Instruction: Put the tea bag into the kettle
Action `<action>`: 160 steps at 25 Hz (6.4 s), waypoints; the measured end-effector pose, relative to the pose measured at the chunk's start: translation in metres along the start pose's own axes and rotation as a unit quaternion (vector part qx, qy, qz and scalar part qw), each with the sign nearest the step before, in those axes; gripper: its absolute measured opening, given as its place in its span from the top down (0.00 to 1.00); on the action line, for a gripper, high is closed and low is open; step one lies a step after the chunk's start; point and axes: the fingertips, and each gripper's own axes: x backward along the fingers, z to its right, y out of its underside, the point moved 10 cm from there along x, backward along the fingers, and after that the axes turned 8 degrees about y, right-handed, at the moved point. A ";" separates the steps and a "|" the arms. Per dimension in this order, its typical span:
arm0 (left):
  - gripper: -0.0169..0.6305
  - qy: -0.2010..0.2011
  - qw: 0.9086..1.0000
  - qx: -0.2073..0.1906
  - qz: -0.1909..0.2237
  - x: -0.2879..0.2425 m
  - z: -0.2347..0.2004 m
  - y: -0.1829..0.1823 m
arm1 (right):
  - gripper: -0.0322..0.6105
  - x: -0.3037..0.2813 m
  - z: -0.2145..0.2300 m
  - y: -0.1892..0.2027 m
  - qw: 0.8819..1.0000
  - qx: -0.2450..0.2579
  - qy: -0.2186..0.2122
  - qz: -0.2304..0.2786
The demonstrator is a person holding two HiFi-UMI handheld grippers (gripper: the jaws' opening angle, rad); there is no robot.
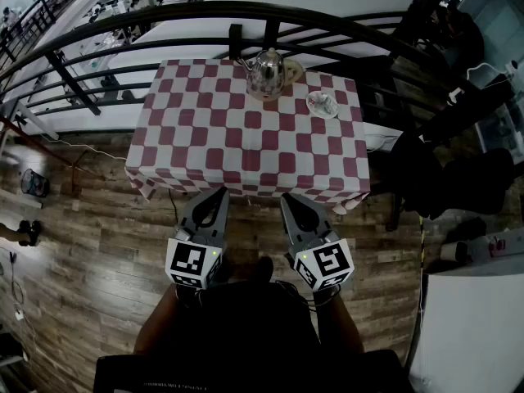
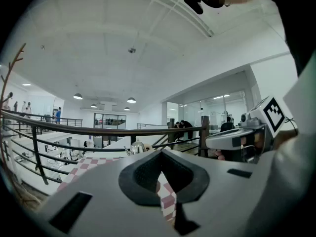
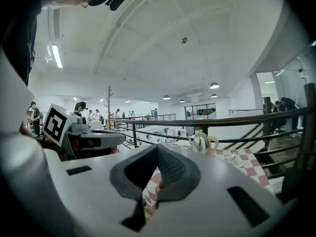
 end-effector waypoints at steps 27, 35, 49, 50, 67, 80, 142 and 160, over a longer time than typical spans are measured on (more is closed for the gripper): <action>0.97 0.003 1.000 0.006 -0.004 -0.019 0.009 0.005 | 0.90 0.009 0.029 0.009 1.000 -0.017 -0.011 0.007; 0.97 -0.012 1.000 0.005 0.001 -0.046 0.036 0.005 | 0.90 0.026 0.074 0.015 1.000 -0.016 -0.018 0.005; 0.97 -0.033 0.999 0.023 -0.008 -0.097 0.043 0.007 | 0.83 0.012 0.138 0.020 0.999 -0.024 -0.040 0.005; 0.96 -0.031 0.999 0.025 -0.011 -0.102 0.040 0.008 | 0.81 0.007 0.142 0.020 0.999 -0.025 -0.042 0.004; 0.79 0.005 0.997 0.046 -0.061 -0.231 -0.088 0.016 | 0.76 -0.139 0.210 0.011 0.998 -0.053 -0.009 -0.017; 0.78 0.044 0.996 0.048 -0.068 -0.291 -0.171 0.014 | 0.75 -0.223 0.215 -0.001 0.998 -0.051 0.018 -0.034; 0.83 0.013 0.986 -0.034 -0.165 -0.492 -0.243 0.001 | 0.75 -0.273 0.316 0.022 0.992 -0.096 0.053 -0.065; 0.83 0.024 0.987 -0.048 -0.153 -0.482 -0.228 -0.016 | 0.75 -0.318 0.313 0.023 0.997 -0.022 0.028 -0.072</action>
